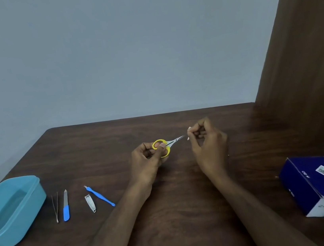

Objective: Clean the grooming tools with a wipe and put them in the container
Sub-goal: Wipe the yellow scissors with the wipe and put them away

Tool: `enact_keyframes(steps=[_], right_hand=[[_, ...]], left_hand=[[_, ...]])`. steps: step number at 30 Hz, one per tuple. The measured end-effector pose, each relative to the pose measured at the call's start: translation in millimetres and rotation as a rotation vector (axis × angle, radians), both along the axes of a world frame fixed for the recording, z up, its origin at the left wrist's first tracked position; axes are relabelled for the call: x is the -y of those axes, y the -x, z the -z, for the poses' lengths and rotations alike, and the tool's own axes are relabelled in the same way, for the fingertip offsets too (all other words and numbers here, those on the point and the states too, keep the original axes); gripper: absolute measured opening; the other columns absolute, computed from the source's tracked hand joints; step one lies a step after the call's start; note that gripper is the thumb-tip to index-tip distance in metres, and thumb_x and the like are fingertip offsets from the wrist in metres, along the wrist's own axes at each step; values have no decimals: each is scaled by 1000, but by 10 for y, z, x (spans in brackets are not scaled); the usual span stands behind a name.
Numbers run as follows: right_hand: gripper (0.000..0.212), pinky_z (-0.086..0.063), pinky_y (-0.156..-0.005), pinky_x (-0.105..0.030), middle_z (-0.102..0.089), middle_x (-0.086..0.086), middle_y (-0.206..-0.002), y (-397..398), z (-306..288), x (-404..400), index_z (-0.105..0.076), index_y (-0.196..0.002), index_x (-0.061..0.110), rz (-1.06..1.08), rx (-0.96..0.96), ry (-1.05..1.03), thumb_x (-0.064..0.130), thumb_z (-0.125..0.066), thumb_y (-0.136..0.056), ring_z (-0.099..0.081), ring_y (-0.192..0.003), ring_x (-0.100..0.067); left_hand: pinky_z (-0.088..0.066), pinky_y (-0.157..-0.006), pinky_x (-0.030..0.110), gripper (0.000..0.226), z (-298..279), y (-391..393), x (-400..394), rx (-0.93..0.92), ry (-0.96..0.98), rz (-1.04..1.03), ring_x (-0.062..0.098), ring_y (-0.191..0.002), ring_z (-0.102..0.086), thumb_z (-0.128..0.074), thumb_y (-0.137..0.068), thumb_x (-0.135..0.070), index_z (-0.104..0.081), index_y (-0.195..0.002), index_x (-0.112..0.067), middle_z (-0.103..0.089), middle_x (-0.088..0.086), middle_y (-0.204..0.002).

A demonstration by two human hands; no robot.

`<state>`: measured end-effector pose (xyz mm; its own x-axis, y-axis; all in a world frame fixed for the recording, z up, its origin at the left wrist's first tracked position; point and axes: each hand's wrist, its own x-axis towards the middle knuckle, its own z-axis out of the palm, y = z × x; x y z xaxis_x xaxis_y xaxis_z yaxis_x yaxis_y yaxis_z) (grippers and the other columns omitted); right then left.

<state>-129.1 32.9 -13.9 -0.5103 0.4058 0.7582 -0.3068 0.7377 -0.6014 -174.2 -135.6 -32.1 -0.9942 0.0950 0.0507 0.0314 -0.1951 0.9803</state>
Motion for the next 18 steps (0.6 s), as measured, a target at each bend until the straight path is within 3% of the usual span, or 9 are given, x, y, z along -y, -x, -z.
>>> enact_keyframes(steps=[3,6,9,13,18], right_hand=[[19,-61,-74,-40,-73,9,-85,-6,-7,89,-60,-89,15,-54,-25,66,5,-77,-92,-72,-76,-6],[19,-63,-75,-47,-75,5,-92,5,-8,108,-60,-93,19,-93,-49,126,6,-73,-95,-75,-83,-11],[20,-63,-75,-44,-73,4,-93,22,9,106,-59,-97,18,-105,-7,98,3,-73,-93,-74,-83,-10],[23,-61,-72,-23,-72,5,-94,28,36,102,-64,-105,14,-138,71,54,1,-76,-90,-71,-82,-4],[14,-57,-72,-37,-70,8,-86,72,80,155,-67,-93,15,-244,127,-192,4,-76,-90,-67,-77,-9]], left_hand=[[-65,-66,32,12,-59,-56,9,-4,-74,18,17,-73,-78,-69,-103,-13,-61,-104,-4,-79,13,-88],[-65,-66,35,16,-67,-78,13,-32,-61,22,22,-72,-78,-63,-107,-16,-55,-111,-3,-80,14,-87],[-65,-67,34,15,-58,-95,-8,-77,-9,33,24,-72,-78,-57,-111,-20,-50,-113,-7,-80,17,-89],[-66,-70,35,14,-34,-94,-20,-115,29,54,28,-75,-79,-50,-114,-23,-44,-111,-10,-79,21,-91],[-66,-70,35,12,-38,-110,-24,-150,74,71,29,-77,-78,-46,-115,-22,-43,-110,-11,-77,18,-89]])
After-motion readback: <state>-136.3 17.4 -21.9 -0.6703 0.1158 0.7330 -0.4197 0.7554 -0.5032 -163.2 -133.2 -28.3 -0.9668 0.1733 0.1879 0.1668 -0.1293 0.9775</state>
